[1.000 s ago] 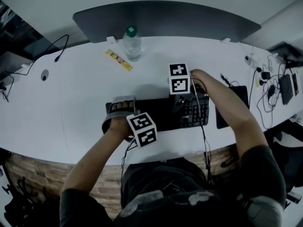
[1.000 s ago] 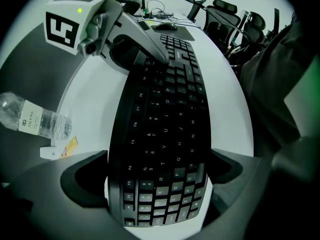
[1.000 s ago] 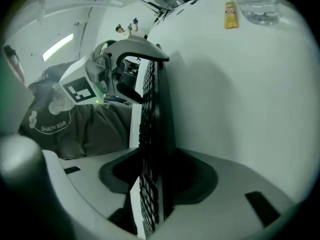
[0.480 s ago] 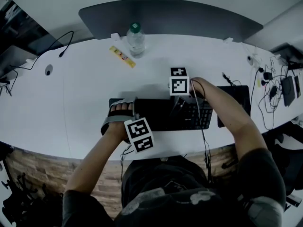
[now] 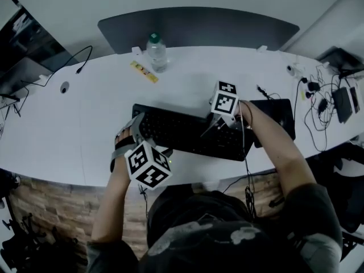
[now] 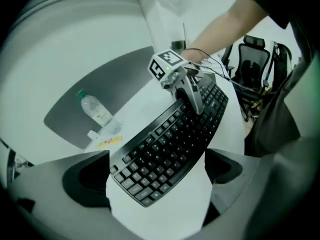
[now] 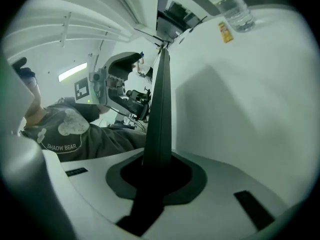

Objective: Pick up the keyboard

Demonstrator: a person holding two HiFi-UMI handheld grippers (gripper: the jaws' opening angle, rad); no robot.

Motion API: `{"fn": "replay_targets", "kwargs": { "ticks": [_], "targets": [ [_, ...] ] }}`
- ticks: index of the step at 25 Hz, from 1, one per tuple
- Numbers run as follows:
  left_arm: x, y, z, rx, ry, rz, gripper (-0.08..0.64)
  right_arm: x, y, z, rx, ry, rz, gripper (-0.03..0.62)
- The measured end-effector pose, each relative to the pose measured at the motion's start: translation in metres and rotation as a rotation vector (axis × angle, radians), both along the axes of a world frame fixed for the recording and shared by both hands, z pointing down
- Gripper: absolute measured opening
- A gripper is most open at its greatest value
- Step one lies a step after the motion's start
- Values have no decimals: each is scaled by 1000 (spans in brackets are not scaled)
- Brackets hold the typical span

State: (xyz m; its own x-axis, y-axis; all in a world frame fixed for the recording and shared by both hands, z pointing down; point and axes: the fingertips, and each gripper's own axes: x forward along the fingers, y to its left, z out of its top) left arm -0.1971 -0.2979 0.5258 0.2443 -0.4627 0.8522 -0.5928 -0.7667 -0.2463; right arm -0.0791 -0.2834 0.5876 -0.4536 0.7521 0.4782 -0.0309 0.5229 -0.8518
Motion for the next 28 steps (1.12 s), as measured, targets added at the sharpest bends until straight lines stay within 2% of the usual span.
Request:
{"fn": "replay_targets", "kwargs": {
  "ticks": [4, 12, 17, 20, 22, 24, 26, 28],
  "targets": [
    [-5, 15, -14, 1, 144, -141, 588, 4, -1, -27, 43, -90, 122, 64],
    [1, 49, -19, -21, 521, -443, 588, 11, 9, -74, 138, -261, 369, 64],
    [16, 73, -29, 3, 686, -537, 584, 26, 9, -85, 198, -350, 558, 64],
    [32, 89, -35, 4, 744, -554, 556, 32, 17, -97, 228, -402, 647, 64],
    [39, 101, -38, 23, 749, -574, 448, 38, 26, -104, 249, -427, 693, 64],
    [44, 115, -38, 62, 718, -592, 288, 44, 38, -107, 257, -438, 740, 64],
    [50, 132, -36, 92, 678, -595, 215, 53, 52, -107, 260, -432, 792, 64],
    [60, 148, -33, 97, 665, -594, 185, 61, 66, -108, 269, -438, 827, 64]
  ]
}}
